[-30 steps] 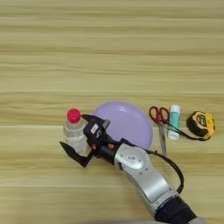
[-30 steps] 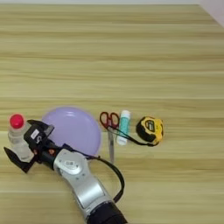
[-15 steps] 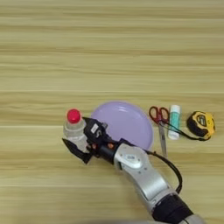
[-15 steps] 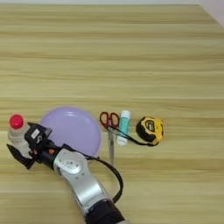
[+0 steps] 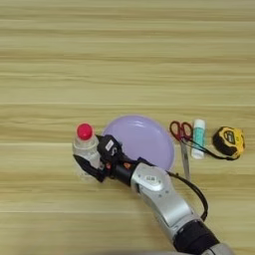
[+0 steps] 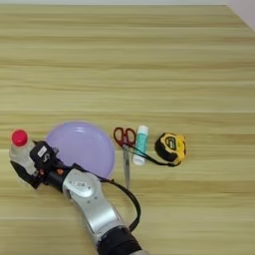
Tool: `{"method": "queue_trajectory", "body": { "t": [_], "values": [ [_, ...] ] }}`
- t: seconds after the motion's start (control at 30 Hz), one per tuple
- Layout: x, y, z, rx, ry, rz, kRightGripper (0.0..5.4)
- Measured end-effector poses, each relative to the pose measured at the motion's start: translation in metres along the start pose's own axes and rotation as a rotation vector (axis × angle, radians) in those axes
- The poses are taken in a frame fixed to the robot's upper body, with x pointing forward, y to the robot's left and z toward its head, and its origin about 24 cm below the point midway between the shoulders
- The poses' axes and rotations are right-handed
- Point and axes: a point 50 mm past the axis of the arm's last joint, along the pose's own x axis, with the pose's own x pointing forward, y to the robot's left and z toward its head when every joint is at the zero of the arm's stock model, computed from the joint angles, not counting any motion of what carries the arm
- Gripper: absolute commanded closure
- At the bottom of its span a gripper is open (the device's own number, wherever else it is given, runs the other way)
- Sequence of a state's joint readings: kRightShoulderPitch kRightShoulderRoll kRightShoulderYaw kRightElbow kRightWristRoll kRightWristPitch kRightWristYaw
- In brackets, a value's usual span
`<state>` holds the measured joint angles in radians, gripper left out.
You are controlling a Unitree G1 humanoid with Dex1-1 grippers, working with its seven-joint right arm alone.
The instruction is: Move the objects on the table
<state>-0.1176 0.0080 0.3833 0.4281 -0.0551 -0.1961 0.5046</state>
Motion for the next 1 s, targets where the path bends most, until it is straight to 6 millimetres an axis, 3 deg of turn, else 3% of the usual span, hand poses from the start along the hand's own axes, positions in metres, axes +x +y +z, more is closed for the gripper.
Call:
{"method": "queue_trajectory", "body": {
  "t": [0.17, 0.4, 0.77, 1.0],
  "values": [
    [-0.002, -0.004, 0.002, 0.003, -0.01, -0.02, 2.23],
    [-0.004, -0.014, 0.031, -0.02, -0.136, -0.077, 2.23],
    [-0.01, -0.025, 0.05, -0.023, -0.197, -0.14, 2.26],
    [-0.018, -0.057, 0.054, -0.053, -0.183, -0.331, 2.26]
  ]
}}
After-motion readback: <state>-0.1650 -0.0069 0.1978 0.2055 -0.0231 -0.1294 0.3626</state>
